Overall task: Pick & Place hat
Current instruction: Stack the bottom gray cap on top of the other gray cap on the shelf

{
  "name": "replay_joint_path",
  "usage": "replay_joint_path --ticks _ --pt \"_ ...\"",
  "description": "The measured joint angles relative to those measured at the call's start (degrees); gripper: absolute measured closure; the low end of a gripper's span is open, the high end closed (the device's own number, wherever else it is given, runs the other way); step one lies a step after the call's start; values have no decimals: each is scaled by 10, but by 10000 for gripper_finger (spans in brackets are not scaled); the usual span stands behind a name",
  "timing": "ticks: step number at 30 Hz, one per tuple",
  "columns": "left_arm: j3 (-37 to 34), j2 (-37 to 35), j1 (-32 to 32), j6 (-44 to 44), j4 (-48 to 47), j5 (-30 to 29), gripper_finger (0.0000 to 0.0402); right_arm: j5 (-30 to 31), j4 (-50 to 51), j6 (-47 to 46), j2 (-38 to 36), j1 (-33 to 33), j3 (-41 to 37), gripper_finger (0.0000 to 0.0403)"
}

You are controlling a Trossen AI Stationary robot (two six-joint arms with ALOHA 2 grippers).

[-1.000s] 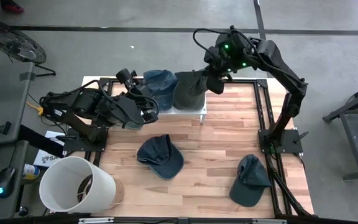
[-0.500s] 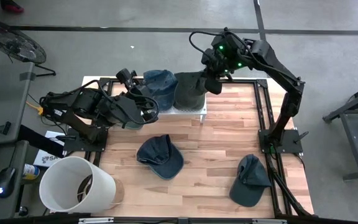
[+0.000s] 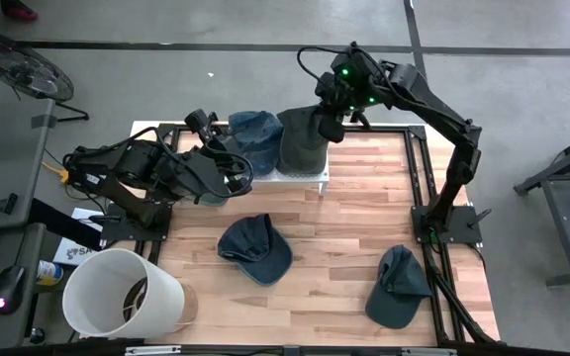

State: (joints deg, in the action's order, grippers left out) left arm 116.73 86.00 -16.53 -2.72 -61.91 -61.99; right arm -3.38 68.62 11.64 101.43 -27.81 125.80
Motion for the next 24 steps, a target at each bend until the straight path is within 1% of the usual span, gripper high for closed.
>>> replay_joint_path --ticks 13,18,24 --pt "0 0 0 0 0 -1 254 -6 -48 6 0 -4 -1 403" --pt "0 0 0 1 0 -1 254 -7 -51 -1 0 -4 -34 403" --pt "0 0 0 1 0 -1 254 2 -95 -12 0 -4 -91 403"
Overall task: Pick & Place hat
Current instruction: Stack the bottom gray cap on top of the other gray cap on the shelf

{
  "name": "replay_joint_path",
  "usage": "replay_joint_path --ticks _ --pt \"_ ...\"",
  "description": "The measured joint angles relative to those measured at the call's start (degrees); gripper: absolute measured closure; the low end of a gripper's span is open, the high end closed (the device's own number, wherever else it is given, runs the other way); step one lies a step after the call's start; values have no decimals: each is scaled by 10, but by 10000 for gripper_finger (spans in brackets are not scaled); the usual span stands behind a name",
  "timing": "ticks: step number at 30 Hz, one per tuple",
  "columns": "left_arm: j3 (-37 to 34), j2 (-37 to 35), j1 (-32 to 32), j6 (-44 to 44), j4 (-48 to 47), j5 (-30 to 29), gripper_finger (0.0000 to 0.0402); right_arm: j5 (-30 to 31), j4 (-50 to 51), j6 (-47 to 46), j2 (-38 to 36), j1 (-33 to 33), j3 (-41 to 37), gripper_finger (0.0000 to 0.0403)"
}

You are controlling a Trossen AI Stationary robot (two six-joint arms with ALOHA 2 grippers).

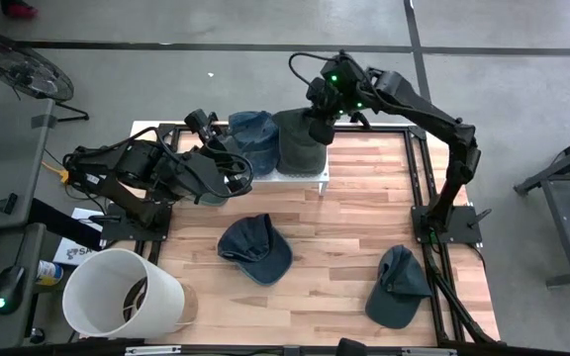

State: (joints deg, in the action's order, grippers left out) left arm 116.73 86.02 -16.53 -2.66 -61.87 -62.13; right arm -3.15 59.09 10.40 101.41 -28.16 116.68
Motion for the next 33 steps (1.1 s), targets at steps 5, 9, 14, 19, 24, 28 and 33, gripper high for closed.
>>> replay_joint_path --ticks 5,9,14,19,24,28,33 --pt "0 0 0 0 0 0 254 15 -47 -6 0 -1 -36 403" --pt "0 0 0 0 0 0 254 30 -85 -26 0 -1 -54 403" --pt "0 0 0 0 0 0 254 44 -101 -62 0 -1 -67 403" --pt "0 0 0 0 0 -1 254 62 -102 -84 4 -1 -70 403" --pt "0 0 0 0 5 -1 254 66 -102 -126 11 -4 -70 403" --pt "0 0 0 0 5 -1 254 85 -105 -153 14 -5 -70 403" --pt "0 0 0 0 5 -1 254 87 -105 -165 19 -7 -70 403"
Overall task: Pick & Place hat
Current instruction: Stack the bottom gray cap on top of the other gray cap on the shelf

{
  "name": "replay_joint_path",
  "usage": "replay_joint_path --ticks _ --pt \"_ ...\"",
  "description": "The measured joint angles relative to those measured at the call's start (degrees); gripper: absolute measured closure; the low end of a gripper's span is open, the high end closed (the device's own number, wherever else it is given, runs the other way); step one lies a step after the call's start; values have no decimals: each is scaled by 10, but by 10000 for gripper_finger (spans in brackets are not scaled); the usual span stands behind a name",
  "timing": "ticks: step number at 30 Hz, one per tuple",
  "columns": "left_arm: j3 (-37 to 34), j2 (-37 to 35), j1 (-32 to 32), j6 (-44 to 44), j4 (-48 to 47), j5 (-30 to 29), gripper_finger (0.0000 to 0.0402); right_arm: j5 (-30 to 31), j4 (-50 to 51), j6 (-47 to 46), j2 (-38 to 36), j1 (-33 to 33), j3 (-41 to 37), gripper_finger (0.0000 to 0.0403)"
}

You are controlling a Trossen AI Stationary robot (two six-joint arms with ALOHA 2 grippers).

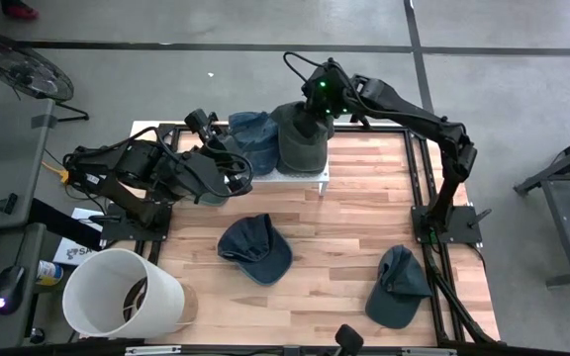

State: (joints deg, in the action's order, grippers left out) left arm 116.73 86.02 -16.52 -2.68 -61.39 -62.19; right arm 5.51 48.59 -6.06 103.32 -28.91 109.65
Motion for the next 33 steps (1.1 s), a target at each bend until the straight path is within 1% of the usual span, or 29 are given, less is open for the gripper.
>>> replay_joint_path --ticks 6,13,23,28,30,33 --pt "0 0 0 1 1 0 254 -5 3 -6 19 0 0 403" --pt "0 0 0 1 4 0 254 4 0 -7 43 0 0 403" --pt "0 0 0 1 4 0 254 -14 5 -15 73 -7 0 403" --pt "0 0 0 1 4 0 254 -21 0 -15 74 -7 0 402" --pt "0 0 0 0 4 0 254 -25 0 -15 74 -7 0 398" --pt "0 0 0 0 4 0 254 -17 1 -15 71 -7 0 380"
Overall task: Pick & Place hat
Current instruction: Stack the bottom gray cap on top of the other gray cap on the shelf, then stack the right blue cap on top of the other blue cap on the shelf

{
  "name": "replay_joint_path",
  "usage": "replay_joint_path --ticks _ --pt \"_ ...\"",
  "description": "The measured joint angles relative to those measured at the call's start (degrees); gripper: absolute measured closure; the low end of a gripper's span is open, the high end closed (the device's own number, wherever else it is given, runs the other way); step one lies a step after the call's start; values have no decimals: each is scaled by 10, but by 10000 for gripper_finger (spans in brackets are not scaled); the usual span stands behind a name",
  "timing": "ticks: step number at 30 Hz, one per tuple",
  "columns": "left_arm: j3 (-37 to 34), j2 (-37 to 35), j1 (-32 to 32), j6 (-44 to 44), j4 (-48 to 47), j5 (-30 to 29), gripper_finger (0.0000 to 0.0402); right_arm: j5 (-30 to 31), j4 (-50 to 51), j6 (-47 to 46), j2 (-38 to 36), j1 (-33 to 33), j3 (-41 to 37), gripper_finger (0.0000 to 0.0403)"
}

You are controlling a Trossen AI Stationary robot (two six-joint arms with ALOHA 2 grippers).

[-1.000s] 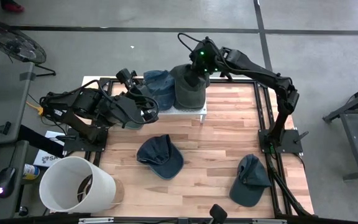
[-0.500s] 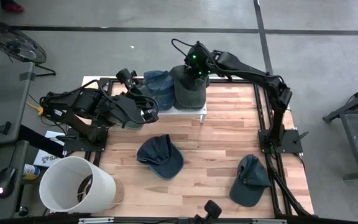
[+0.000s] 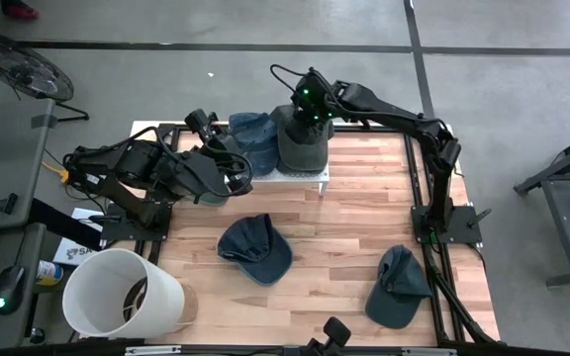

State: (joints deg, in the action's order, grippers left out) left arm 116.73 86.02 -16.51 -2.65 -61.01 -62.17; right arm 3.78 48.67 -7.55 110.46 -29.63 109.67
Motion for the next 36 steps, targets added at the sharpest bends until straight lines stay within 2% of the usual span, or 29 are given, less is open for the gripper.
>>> replay_joint_path --ticks 8,16,25,36 --pt "0 0 0 0 0 0 254 6 4 11 -34 0 5 294" --pt "0 0 0 1 0 1 254 -24 -4 21 -78 0 5 220" --pt "0 0 0 0 0 1 254 -78 -32 26 -91 2 6 208" --pt "0 0 0 0 0 2 254 -86 -35 33 -91 6 6 207"
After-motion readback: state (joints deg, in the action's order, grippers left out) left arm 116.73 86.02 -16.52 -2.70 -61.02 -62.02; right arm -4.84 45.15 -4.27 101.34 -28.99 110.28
